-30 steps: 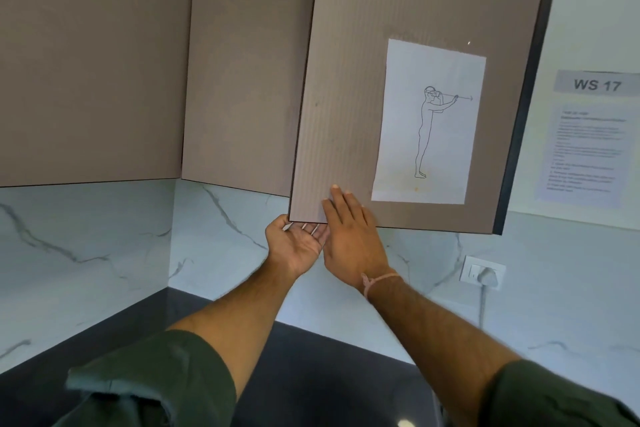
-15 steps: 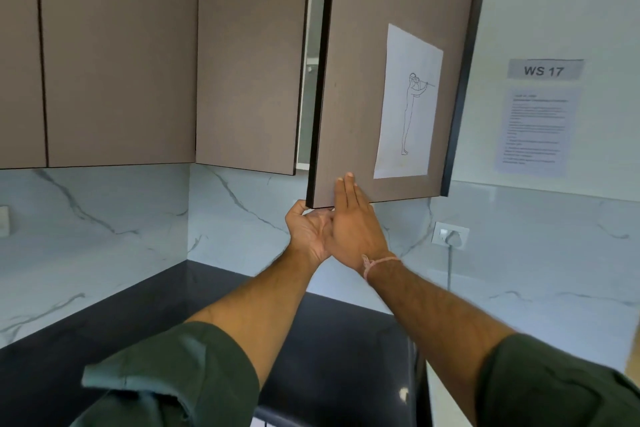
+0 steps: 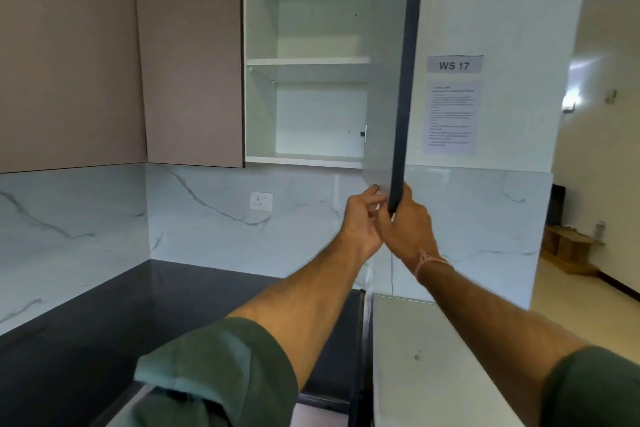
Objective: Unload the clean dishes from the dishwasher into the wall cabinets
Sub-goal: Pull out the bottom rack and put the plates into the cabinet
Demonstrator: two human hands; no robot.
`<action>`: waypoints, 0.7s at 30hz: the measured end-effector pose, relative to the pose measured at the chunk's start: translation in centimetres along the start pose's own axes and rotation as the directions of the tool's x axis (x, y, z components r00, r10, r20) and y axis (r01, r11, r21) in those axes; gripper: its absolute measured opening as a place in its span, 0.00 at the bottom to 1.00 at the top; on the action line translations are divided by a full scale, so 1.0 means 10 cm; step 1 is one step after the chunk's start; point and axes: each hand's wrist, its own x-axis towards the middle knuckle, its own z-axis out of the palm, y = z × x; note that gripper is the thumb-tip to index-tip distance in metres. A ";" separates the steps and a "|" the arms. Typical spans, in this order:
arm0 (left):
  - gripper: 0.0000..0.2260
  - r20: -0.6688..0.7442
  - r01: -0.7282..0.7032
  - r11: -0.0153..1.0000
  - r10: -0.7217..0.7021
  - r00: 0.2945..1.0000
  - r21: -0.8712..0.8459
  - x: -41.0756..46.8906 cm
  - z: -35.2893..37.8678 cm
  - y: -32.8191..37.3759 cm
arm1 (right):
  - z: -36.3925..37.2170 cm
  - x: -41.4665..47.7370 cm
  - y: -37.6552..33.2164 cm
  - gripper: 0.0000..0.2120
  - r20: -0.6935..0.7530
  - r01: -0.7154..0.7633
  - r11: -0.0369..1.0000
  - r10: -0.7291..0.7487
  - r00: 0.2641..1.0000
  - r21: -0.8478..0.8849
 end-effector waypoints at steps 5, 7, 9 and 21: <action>0.26 0.006 0.048 0.994 -0.049 0.999 0.096 0.10 0.32 -0.25 | -0.41 0.06 0.38 0.21 -0.021 -0.061 0.998 0.061 0.998 -0.035; 0.28 0.033 0.038 0.991 -0.043 0.999 0.130 0.16 0.34 -0.34 | -0.47 0.09 0.45 0.21 0.008 -0.063 0.996 0.064 0.998 -0.065; 0.28 0.018 0.005 0.987 -0.008 1.000 0.163 0.20 0.29 -0.42 | -0.46 0.09 0.44 0.21 0.037 -0.059 0.994 0.063 0.997 -0.089; 0.26 0.006 -0.070 0.845 0.079 0.997 0.530 0.32 -0.24 -1.41 | -0.24 -0.34 1.00 0.26 0.017 -0.128 0.982 0.131 0.991 -0.136</action>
